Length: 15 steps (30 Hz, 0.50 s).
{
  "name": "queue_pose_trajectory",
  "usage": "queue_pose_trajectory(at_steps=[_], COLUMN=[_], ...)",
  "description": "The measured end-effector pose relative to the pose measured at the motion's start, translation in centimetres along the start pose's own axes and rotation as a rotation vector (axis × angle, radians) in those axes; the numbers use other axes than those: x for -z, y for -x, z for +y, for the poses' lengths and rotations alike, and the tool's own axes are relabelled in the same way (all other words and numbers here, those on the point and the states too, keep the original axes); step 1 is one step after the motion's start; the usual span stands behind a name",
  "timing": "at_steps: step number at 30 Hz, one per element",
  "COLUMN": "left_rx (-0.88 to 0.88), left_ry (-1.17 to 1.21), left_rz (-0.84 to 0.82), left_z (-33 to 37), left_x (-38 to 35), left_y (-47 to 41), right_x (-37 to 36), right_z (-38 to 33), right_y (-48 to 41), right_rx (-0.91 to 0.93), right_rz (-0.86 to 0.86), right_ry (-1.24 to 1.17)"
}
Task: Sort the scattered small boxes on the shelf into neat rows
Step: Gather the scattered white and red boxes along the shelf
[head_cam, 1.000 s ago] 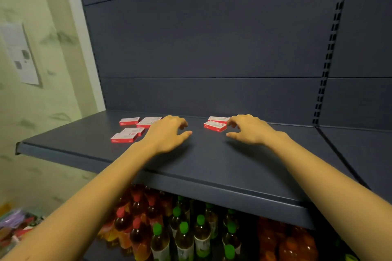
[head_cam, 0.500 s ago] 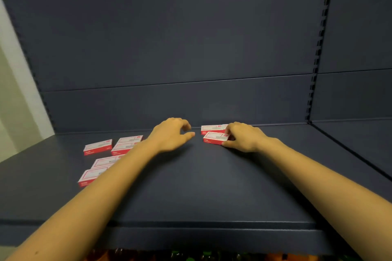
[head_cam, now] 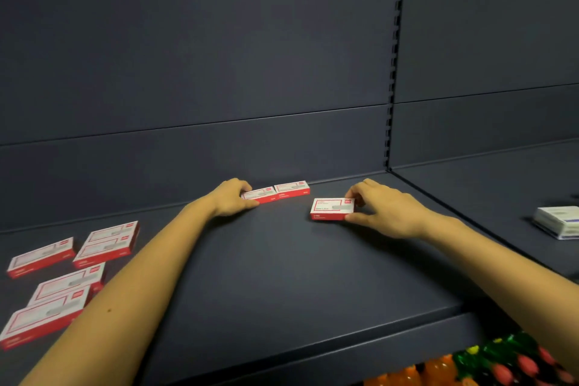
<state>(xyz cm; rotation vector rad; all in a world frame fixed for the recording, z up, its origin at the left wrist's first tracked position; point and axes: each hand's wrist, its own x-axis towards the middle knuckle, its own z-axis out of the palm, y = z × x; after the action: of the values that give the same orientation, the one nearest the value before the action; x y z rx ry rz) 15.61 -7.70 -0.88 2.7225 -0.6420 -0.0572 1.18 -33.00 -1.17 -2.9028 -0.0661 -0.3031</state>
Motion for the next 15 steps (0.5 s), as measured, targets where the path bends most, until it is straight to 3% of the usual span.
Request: queue_pose_trajectory(at_steps=[9, 15], left_rx=[-0.113, -0.315], left_ry=[-0.128, -0.005], left_rz=[0.109, 0.158], left_z=[2.3, 9.2], left_x=[2.5, 3.6], left_y=[2.2, 5.4], right_x=[1.6, 5.3], right_z=[2.2, 5.8], right_y=[2.0, 5.8], right_rx=[-0.004, -0.005], right_rz=[0.046, 0.120], right_ry=[-0.053, -0.216])
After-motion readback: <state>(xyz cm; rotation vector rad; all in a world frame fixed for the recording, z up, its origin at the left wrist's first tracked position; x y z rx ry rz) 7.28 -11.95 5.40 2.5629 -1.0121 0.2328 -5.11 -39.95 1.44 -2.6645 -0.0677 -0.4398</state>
